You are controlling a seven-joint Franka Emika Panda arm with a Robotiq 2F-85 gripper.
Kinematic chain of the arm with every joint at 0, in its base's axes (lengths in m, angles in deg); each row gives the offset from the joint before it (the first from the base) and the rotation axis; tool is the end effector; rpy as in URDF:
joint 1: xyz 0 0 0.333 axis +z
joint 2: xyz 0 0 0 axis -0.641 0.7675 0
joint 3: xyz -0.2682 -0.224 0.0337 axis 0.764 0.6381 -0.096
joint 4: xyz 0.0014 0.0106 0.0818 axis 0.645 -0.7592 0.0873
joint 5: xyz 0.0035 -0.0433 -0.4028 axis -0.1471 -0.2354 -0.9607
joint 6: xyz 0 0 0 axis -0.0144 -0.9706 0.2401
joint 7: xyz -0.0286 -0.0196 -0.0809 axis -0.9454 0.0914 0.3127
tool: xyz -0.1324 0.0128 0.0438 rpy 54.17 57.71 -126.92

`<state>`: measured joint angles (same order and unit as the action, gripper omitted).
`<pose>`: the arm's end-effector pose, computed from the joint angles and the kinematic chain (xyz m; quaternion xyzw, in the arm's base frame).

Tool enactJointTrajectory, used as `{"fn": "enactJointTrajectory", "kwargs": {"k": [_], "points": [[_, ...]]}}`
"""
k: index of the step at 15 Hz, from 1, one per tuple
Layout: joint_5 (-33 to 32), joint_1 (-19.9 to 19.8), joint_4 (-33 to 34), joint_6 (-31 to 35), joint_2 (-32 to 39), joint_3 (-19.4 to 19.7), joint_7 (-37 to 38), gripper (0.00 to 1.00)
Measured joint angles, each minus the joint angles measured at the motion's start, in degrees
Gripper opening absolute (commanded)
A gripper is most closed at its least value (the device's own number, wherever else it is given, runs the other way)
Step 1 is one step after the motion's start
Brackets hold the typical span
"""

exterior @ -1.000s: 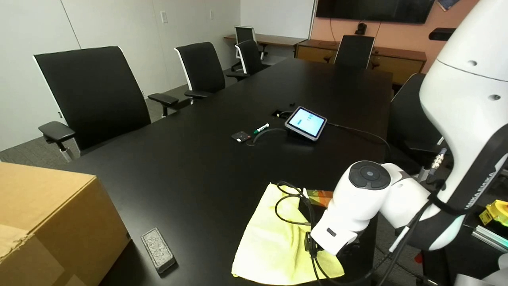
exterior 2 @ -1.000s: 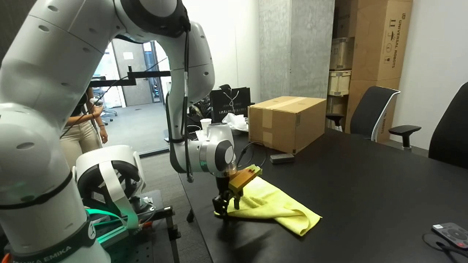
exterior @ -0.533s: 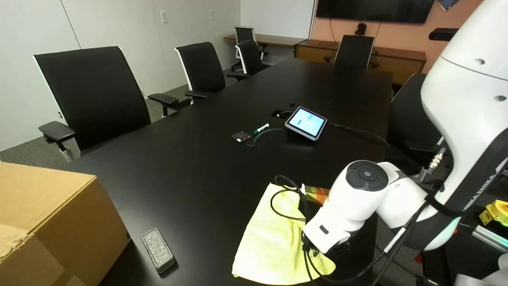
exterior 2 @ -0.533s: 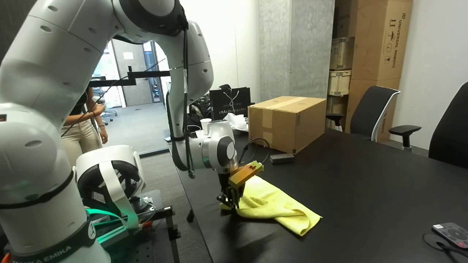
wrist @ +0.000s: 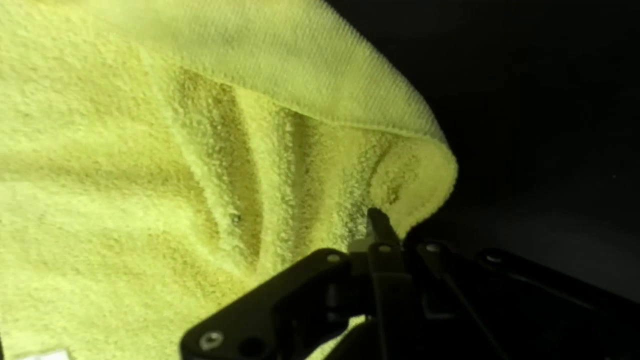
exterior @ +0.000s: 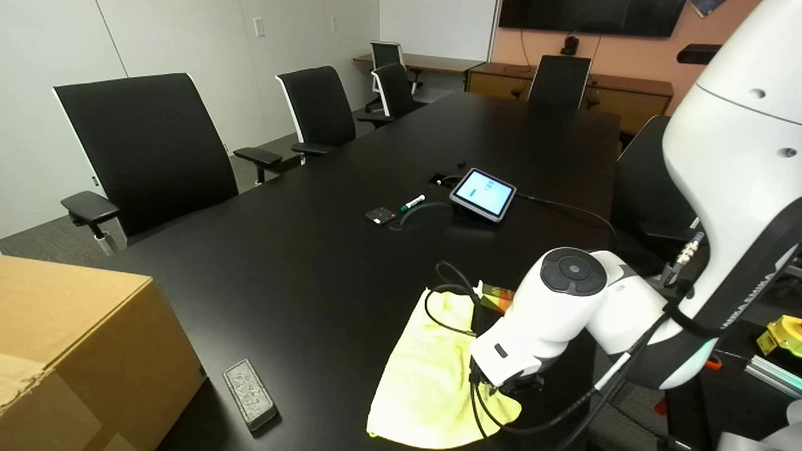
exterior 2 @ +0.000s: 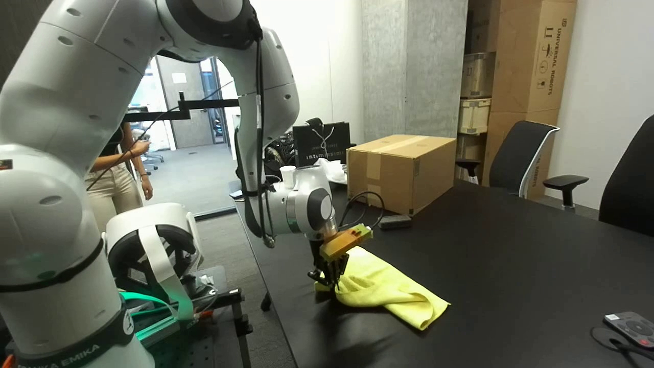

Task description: Fold the yellow towel once from bottom to top

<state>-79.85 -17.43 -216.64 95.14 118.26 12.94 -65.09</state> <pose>0.4703 0.1604 0.0660 0.5948 0.7995 -0.0008 0.0842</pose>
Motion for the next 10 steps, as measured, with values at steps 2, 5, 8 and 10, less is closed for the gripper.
{"fn": "enactJointTrajectory", "kwargs": {"k": [2, 5, 8, 10], "points": [[0.0, 0.6, 0.6, -0.2, -0.3, 1.0, 1.8, 0.03], [0.0, 1.4, 1.3, -1.0, -1.6, 2.3, 4.4, 0.03], [0.0, 2.5, 2.5, -3.0, -3.8, 3.3, 7.1, 0.03], [0.1, 3.2, 3.7, -5.1, -5.2, 3.5, 8.3, 0.03]]}}
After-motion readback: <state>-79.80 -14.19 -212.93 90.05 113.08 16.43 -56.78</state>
